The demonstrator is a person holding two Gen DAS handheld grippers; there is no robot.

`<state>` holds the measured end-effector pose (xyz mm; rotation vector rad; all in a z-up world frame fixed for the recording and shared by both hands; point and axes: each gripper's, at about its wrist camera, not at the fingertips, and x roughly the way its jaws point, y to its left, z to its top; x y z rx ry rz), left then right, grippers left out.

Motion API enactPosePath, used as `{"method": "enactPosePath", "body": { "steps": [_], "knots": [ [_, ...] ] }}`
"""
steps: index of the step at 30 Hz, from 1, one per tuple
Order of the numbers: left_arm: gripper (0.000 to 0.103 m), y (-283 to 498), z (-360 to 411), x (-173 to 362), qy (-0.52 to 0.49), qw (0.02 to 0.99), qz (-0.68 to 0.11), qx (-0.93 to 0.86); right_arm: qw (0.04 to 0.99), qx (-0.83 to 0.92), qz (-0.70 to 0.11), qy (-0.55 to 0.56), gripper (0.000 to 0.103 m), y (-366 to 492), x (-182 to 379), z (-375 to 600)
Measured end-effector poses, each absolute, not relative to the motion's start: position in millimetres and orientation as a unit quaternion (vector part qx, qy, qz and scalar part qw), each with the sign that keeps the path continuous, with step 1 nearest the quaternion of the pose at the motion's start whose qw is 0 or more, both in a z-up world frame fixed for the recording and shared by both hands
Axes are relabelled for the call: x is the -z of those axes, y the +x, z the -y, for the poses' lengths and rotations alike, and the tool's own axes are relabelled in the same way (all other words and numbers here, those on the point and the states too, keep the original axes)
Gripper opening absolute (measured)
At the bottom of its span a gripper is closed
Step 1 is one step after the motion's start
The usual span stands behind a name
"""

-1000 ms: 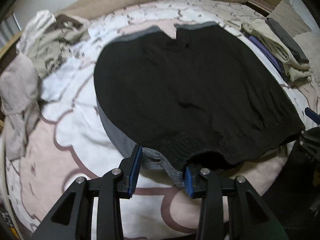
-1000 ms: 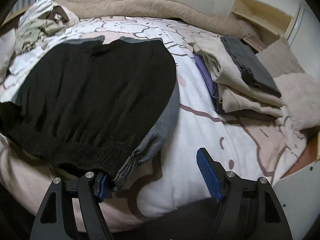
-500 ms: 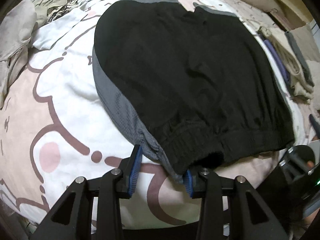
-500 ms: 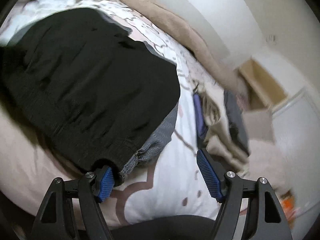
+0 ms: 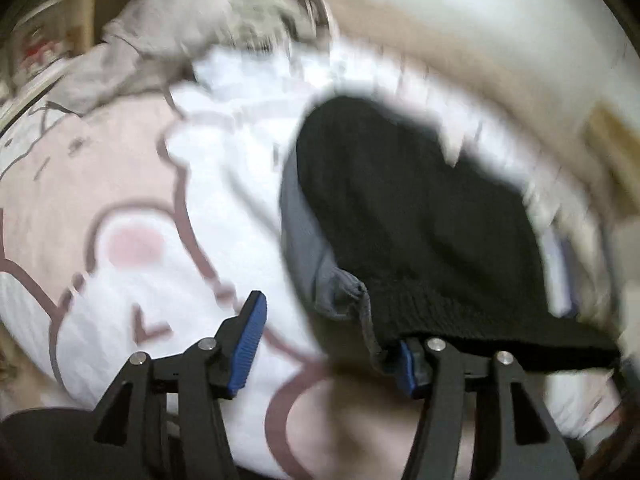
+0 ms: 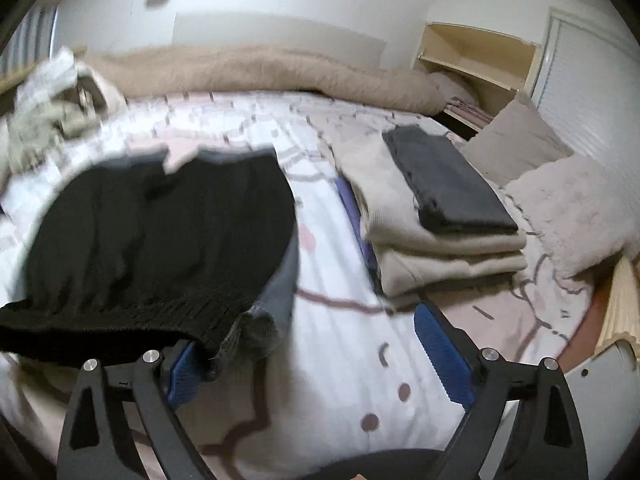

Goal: Fold clothes

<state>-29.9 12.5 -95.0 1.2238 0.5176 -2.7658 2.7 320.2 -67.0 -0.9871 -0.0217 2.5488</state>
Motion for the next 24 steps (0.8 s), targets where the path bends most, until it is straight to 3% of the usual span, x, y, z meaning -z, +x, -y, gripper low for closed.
{"method": "enactPosePath", "body": {
  "steps": [5,10,15,19,24],
  "knots": [
    [0.061,-13,-10,-20,0.251,0.0,-0.105,0.962,0.174,-0.946,-0.024,-0.271,0.094,17,-6,-317],
    [0.061,17,20,-169,0.09,-0.057,-0.085,0.991,0.158,-0.978,-0.034,-0.131,0.097,44,-132,-318],
    [0.069,56,29,-293,-0.05,-0.074,-0.053,0.995,0.167,-0.986,-0.015,0.009,0.098,83,-257,-309],
    [0.072,34,40,-346,-0.031,-0.079,-0.027,0.996,0.157,-0.987,0.014,0.028,0.102,75,-315,-307],
    [0.072,-67,47,-318,0.112,-0.082,-0.001,0.99,0.119,-0.986,0.044,-0.107,0.102,-17,-313,-315]
  ]
}}
